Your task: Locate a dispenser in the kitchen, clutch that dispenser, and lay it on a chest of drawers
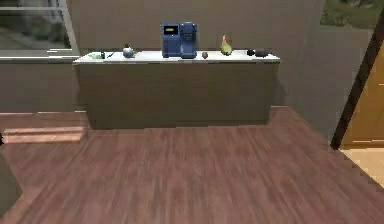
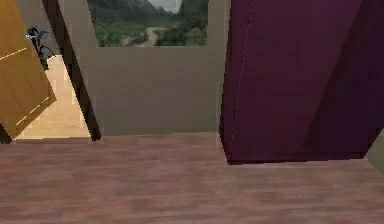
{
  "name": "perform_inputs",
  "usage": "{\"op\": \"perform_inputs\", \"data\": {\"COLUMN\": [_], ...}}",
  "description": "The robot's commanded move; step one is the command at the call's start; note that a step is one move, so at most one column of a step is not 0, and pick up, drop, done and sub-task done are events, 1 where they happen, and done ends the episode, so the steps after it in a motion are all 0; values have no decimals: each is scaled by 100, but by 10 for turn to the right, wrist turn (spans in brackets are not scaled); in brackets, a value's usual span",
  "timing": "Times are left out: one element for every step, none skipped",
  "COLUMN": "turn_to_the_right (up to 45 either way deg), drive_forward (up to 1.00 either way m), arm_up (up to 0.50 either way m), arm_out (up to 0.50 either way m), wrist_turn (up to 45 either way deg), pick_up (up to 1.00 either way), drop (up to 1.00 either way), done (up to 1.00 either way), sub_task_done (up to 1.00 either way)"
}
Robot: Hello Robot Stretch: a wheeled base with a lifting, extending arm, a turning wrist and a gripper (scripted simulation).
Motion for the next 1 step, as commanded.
{"op": "perform_inputs", "data": {"turn_to_the_right": [0], "drive_forward": [70], "arm_up": [0], "arm_out": [0], "wrist_turn": [0], "pick_up": [0], "drop": [0], "done": [0], "sub_task_done": [0]}}
